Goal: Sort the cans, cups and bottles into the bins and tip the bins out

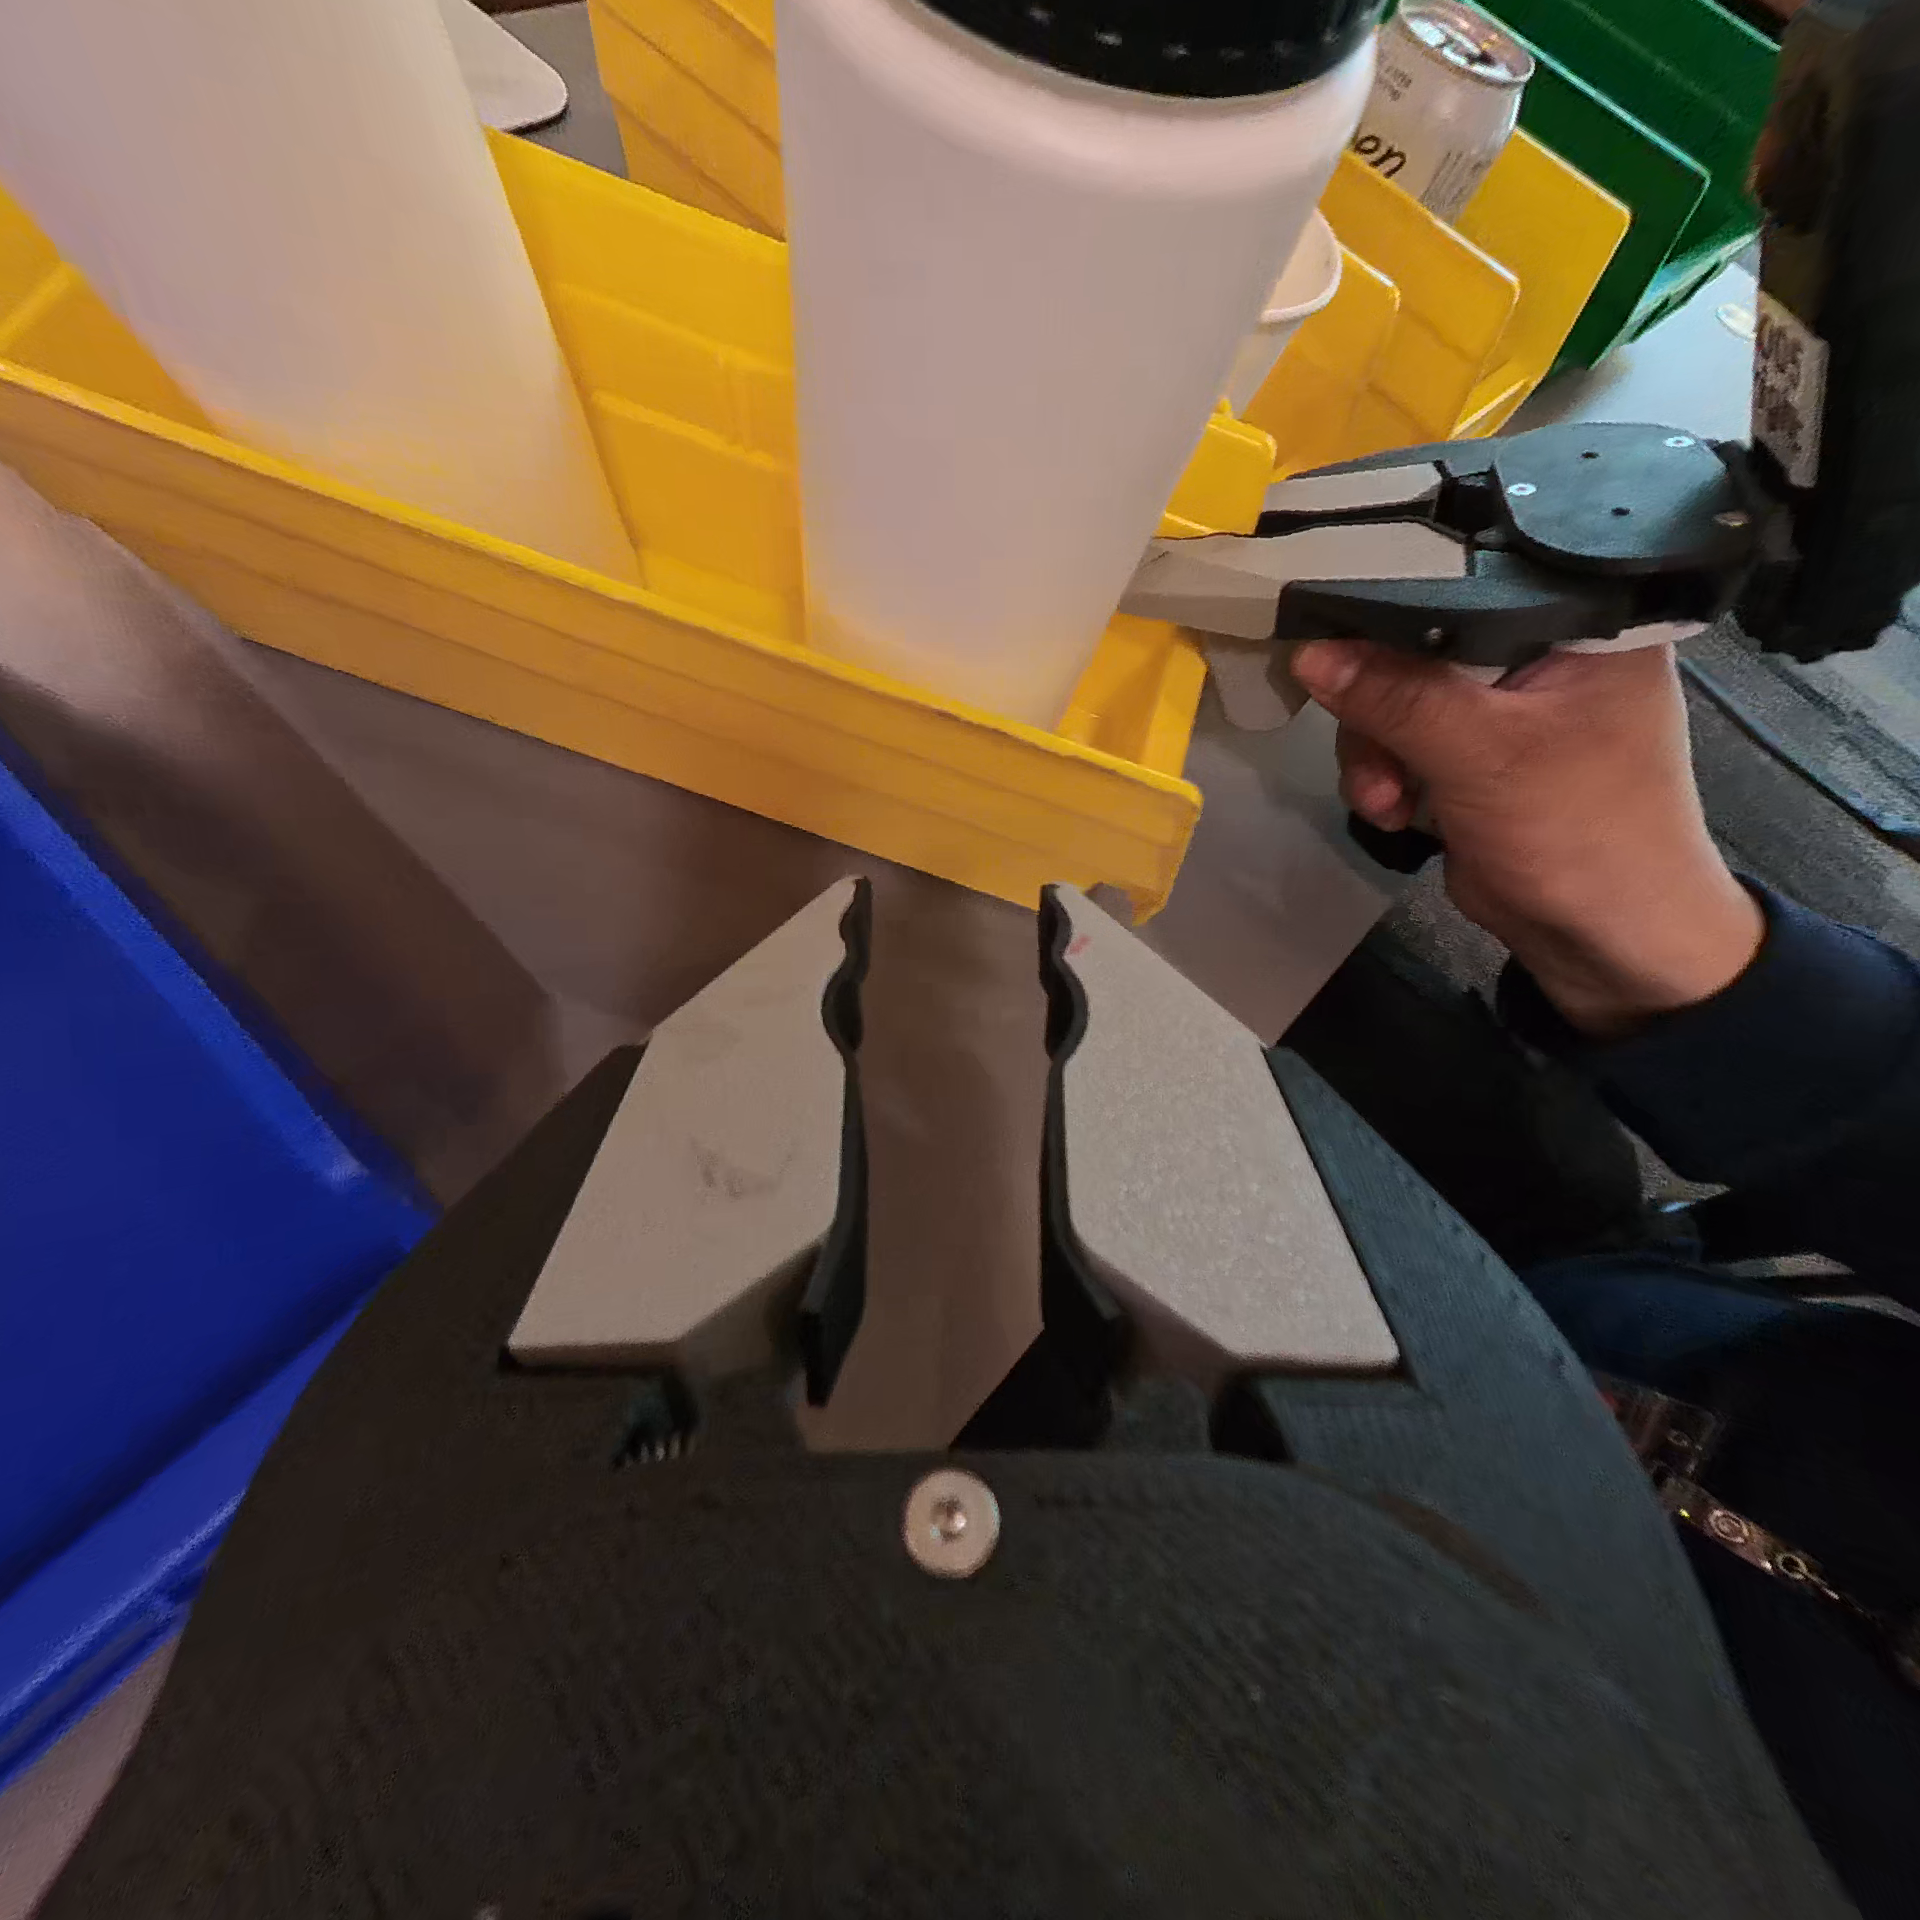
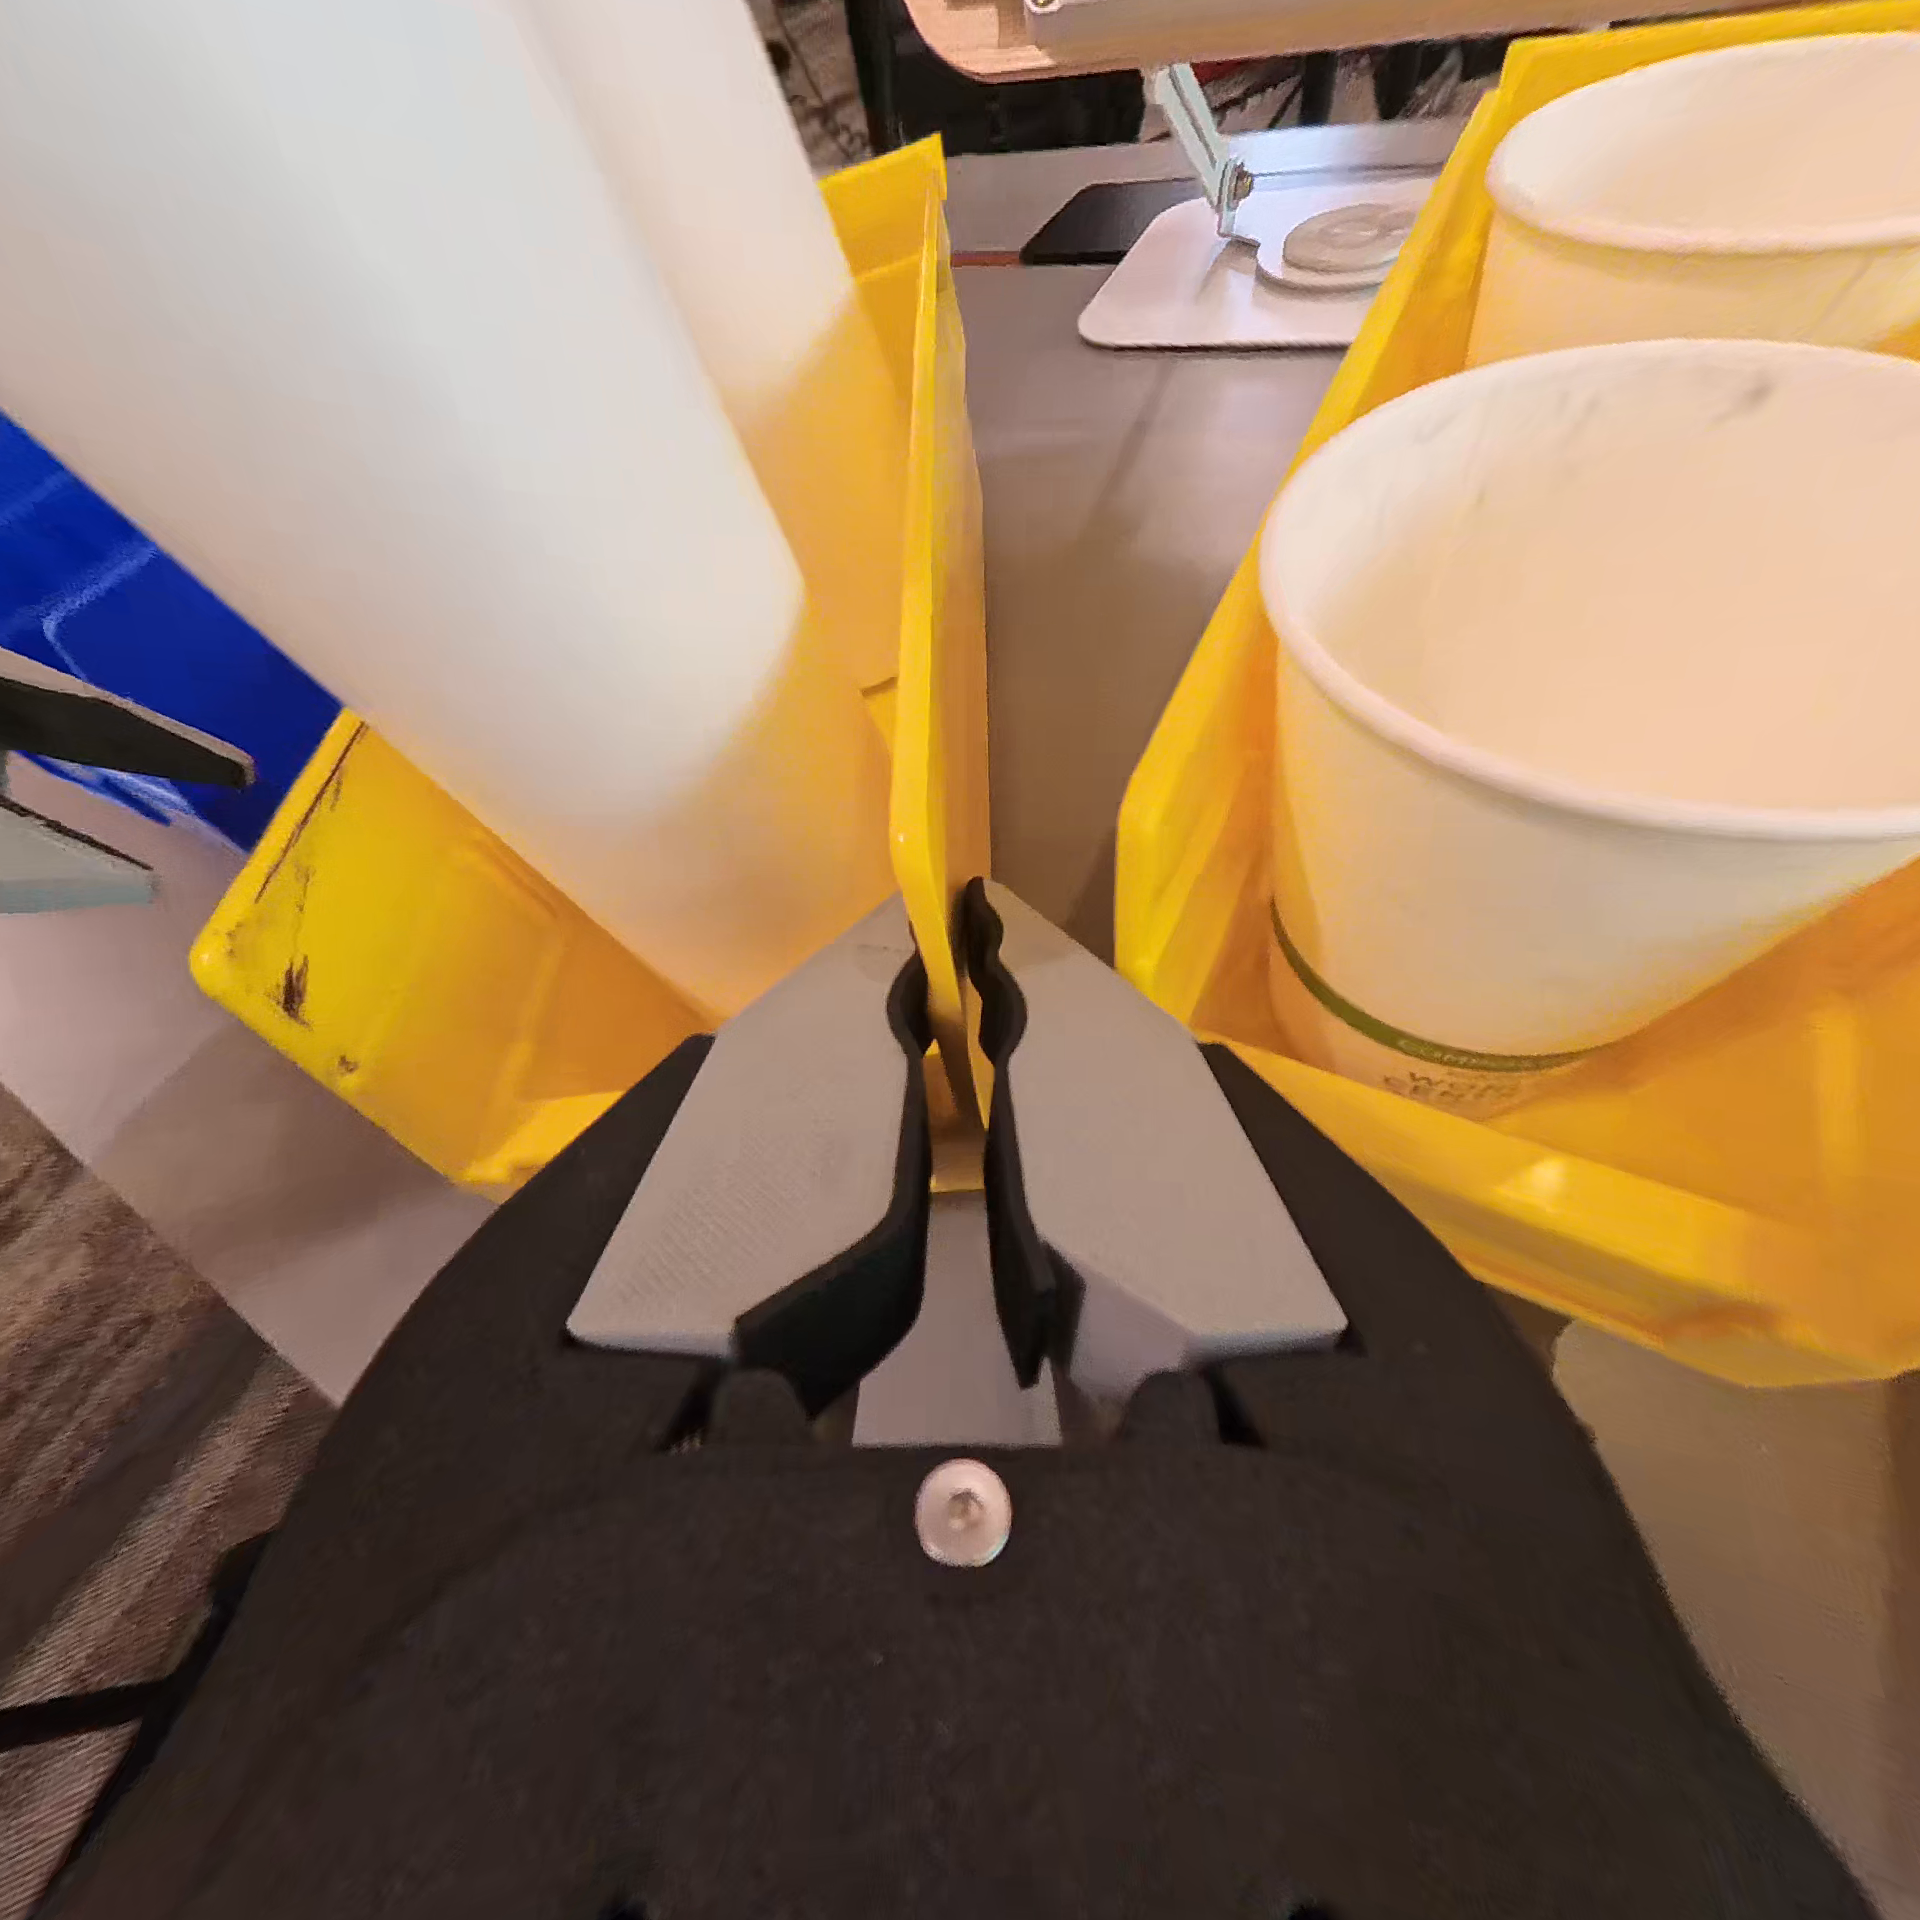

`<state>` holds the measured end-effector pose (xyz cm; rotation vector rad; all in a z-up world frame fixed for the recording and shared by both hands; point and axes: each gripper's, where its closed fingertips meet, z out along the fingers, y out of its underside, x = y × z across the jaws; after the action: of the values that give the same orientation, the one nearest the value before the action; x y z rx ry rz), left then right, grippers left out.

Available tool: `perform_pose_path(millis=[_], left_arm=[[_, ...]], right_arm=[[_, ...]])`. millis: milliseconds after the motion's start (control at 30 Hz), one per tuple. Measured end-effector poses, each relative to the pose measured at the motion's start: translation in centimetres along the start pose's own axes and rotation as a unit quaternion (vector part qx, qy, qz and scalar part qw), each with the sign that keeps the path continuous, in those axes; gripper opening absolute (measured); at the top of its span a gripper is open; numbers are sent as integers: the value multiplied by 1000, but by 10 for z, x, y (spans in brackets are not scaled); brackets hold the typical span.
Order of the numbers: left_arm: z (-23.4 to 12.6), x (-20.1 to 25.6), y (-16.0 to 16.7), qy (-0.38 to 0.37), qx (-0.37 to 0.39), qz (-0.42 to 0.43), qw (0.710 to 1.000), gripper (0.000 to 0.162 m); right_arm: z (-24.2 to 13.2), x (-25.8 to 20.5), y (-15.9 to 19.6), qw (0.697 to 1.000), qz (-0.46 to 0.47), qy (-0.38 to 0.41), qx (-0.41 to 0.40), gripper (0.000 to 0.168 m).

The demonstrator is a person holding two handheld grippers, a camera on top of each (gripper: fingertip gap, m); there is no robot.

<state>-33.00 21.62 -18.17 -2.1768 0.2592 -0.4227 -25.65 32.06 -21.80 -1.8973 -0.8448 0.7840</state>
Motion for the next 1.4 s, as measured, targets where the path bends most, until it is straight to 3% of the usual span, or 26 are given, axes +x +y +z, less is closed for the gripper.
perform_pose_path(millis=[767, 1167, 1400], left_arm=[[-28, -14, -8, -8, 33, -13, 999, 29], [-44, -26, -11, -18, 53, -23, 998, 29], [-52, -32, -13, -24, 64, -31, 997, 29]], right_arm=[[-35, 3, -20, 994, 25, -60, -92, 1], [-73, 2, -55, 980, 13, -121, -155, 1], [-105, 9, -70, 978, -15, -119, -171, 1]])
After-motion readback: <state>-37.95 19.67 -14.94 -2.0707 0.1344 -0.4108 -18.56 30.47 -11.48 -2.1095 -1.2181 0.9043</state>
